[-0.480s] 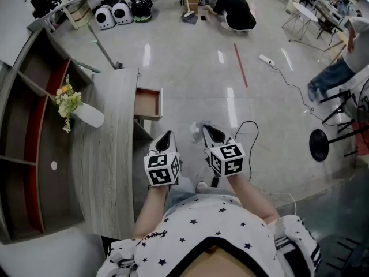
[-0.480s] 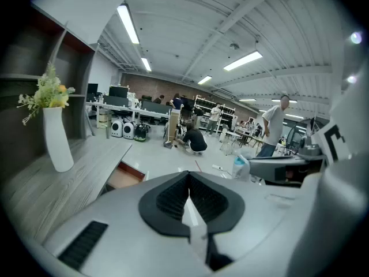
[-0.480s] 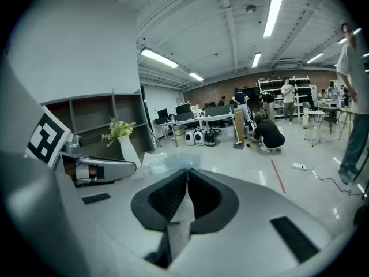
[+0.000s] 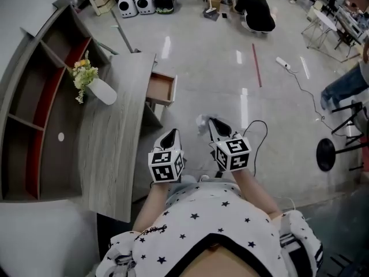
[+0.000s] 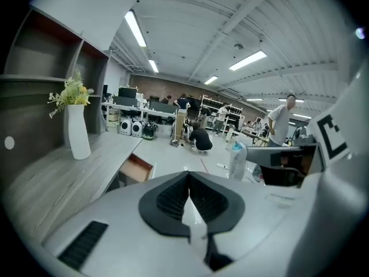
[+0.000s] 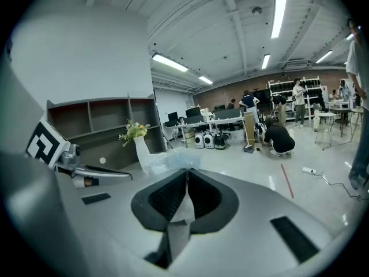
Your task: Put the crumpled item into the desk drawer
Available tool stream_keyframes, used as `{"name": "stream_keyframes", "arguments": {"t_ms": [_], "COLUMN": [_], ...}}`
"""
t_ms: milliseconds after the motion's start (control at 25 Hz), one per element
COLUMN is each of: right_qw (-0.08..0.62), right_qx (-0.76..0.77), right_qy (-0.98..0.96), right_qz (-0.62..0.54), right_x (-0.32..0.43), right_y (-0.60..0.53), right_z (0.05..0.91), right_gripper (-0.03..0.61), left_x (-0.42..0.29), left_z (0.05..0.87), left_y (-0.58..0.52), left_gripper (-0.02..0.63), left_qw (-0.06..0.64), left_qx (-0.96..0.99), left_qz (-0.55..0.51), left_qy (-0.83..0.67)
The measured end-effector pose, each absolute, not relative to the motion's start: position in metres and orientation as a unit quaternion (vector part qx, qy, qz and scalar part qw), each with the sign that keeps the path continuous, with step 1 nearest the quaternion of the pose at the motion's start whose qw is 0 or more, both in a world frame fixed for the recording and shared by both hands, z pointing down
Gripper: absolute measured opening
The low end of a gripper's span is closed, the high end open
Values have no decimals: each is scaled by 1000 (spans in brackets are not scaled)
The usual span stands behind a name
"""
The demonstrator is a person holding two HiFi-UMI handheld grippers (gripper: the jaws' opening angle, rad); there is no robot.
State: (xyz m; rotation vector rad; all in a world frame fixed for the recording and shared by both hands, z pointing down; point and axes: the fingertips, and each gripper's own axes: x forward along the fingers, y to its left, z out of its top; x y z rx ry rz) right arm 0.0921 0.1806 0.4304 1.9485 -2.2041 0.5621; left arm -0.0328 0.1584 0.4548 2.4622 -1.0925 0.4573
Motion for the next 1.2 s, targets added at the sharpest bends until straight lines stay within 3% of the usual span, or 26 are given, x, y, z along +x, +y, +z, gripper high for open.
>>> {"name": "stream_keyframes", "arguments": {"t_ms": [1200], "right_qw": [62], "right_qx": [610], "right_qy": [-767], "right_qz": [192], "right_x": [101], "right_y": [152], "right_z": [440], "right_gripper": [6], "left_x": [-23], "left_z": [464], "left_y": [141], "left_gripper": [14], "left_qw": [221], "left_qx": [864], "left_qz": [155], "left_qy": [-425]}}
